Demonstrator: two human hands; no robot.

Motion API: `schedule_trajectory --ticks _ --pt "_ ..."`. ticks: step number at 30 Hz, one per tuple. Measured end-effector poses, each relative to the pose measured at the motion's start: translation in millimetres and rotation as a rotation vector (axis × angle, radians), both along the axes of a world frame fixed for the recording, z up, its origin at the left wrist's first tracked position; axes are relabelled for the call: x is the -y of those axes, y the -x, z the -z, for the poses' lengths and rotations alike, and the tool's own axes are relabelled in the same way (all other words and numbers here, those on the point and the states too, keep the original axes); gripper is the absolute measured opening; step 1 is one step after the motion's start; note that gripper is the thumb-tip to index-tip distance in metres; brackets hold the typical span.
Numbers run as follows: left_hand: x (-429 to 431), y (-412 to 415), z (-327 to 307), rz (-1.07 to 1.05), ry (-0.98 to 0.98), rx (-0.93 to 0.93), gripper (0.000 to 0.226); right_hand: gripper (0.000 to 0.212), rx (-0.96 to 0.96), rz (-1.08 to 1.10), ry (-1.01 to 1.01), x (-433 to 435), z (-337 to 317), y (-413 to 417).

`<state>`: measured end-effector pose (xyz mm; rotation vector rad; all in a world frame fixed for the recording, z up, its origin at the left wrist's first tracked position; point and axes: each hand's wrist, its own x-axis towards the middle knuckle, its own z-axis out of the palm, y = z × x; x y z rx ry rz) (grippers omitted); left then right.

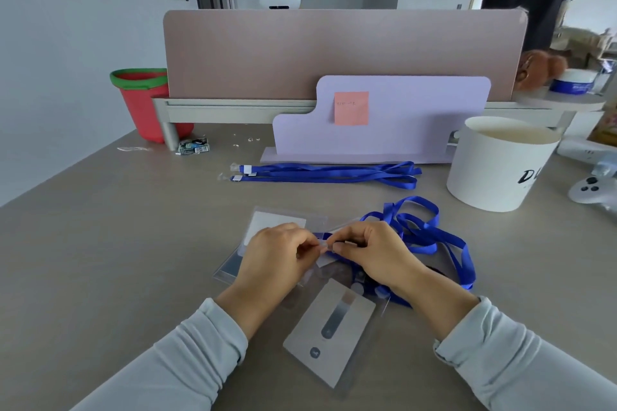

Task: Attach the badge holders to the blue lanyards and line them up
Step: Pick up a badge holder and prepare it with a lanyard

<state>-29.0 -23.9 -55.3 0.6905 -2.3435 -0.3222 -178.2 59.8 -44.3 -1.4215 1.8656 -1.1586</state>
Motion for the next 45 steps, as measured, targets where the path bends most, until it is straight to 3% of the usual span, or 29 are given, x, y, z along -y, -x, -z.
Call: schedule_trajectory --ticks 7,21,35,45 --pt "-5.8 -0.8 -2.6 -0.043 -0.121 -0.089 0.018 0.015 -0.008 -0.022 0.096 -1.2 -0.9 -1.5" --pt "-5.6 -4.8 -5.5 -0.068 -0.083 -0.062 0.017 0.022 -0.073 -0.019 0.217 -2.2 1.0 -6.5" --pt "-4.0 -5.2 -4.6 -0.083 -0.136 -0.024 0.025 0.025 -0.015 0.029 0.160 -3.3 1.0 -10.3" --pt "-7.5 -2.7 -5.3 -0.119 -0.096 0.059 0.015 0.018 -0.003 0.032 0.178 -0.8 3.9 -14.1"
